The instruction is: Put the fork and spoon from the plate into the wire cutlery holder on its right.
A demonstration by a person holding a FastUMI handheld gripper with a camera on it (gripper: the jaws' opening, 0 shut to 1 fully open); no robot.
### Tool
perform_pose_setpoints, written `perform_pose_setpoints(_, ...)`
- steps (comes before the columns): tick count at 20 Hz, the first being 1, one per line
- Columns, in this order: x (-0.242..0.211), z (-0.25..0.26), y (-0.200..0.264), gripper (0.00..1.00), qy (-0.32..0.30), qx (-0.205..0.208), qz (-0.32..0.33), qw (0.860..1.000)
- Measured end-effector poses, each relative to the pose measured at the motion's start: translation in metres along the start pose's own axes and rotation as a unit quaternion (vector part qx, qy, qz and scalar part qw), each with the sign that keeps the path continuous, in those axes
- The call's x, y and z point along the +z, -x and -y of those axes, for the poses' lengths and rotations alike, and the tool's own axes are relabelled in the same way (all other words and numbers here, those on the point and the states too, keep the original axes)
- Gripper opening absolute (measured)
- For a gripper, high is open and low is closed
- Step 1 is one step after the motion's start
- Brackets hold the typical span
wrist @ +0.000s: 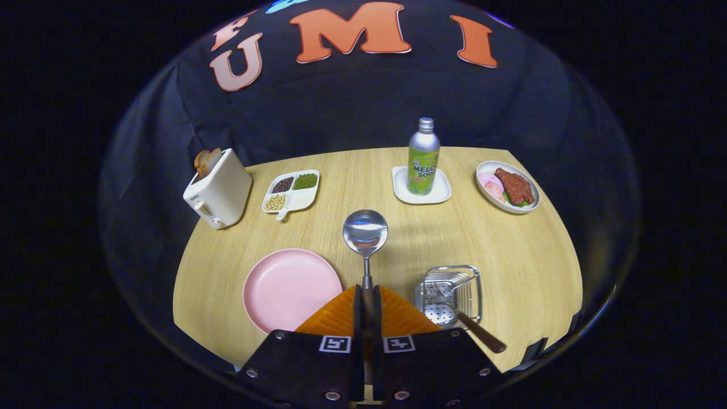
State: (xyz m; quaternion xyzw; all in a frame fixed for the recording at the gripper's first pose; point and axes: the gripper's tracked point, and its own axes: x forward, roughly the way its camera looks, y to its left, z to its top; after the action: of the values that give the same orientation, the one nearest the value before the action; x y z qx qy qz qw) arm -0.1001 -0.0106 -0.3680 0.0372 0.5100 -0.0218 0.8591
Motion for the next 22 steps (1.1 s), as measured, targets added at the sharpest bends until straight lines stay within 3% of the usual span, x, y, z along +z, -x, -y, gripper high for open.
perform_pose_setpoints(3,-0.003,0.032,0.011,0.07,0.010,-0.028,-0.014,0.999)
perform_pose_setpoints(11,-0.042,0.082,0.013,0.07,0.049,-0.060,-0.136,0.988)
perform_pose_setpoints(22,-0.056,0.102,0.009,0.06,0.143,-0.056,-0.277,0.948)
